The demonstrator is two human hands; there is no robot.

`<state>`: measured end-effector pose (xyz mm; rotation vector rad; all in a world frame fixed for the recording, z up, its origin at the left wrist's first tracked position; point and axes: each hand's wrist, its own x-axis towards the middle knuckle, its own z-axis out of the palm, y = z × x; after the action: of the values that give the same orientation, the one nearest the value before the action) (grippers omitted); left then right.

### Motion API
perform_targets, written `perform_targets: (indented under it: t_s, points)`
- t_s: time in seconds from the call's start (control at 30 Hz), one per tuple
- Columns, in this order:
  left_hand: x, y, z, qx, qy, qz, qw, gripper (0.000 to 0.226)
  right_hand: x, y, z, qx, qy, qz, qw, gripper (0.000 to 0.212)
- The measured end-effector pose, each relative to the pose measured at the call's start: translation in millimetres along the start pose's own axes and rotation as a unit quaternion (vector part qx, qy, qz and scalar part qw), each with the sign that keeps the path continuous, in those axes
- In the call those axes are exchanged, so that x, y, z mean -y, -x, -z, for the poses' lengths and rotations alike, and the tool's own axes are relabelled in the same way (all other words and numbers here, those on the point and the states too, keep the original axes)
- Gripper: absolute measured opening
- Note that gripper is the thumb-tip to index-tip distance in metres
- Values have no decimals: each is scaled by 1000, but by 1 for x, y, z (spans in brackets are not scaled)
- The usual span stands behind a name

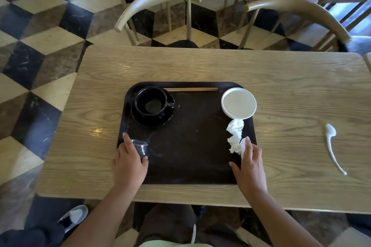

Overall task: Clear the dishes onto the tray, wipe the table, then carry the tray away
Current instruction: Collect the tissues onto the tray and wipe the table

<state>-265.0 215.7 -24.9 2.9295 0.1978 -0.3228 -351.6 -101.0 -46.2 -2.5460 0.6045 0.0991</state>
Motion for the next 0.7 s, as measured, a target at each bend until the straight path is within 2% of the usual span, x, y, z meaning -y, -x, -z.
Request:
perform_targets:
  t_s: [0.13,0.23,0.43,0.57,0.7]
  points:
    - [0,0,7,27,3,6,1000,108,2,10,7,19,8,-16,1000,95]
    - [-2,1,18,33,1,3,999,97,6,13,16,18,26,-13,999,83]
    - [-25,6,28,-39,26,-165,985,69,23,-4,28,-18,58,8,998,62]
    - [-63,5,17,-16,55,-240,969,63,30,-24,27,13,99,4,995,57]
    - [-104,4,-5,13,52,-257,965,64,26,-32,24,49,113,5,992,58]
